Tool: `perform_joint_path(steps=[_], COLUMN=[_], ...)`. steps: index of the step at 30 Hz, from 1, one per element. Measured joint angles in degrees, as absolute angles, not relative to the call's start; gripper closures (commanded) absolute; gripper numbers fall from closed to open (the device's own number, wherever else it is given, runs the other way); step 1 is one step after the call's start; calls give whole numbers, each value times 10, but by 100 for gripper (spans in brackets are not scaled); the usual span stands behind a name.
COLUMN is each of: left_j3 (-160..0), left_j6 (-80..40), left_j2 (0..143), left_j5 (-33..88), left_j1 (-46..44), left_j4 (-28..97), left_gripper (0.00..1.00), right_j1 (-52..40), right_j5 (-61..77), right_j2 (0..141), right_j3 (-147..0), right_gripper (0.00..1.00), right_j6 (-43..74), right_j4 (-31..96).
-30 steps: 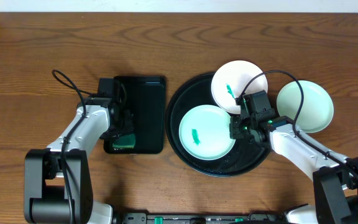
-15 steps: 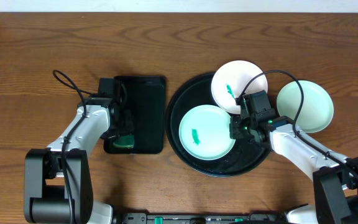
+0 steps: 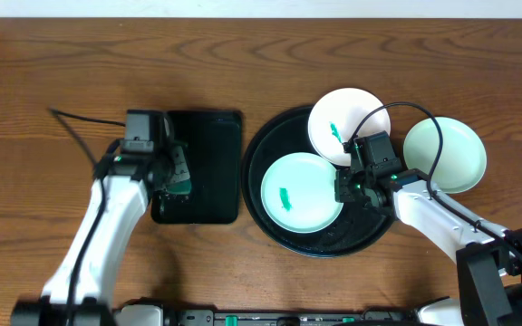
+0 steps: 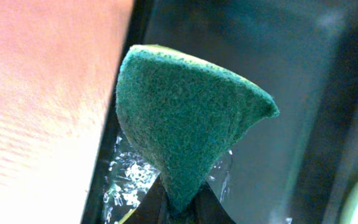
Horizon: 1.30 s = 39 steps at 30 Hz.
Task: Clean dirty plates on tray and stack at the side
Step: 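Lift the green sponge with the left gripper toward the round tray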
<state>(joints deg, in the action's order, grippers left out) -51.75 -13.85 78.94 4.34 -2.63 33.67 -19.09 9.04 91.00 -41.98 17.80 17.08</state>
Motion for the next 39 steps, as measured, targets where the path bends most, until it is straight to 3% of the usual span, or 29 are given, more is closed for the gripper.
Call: perform_joint_path(steps=[7, 39], left_j3=[-517, -517], left_j6=[-134, -132], left_j2=[722, 744], left_j5=[43, 107], left_j1=[-27, -65], left_j4=[306, 295], left_gripper=[93, 93], right_j1=[-191, -191], right_j5=[90, 94], right_j2=[910, 909], right_j3=[-420, -420], right_gripper=[99, 99], right_j6=[178, 178], right_j4=[171, 175])
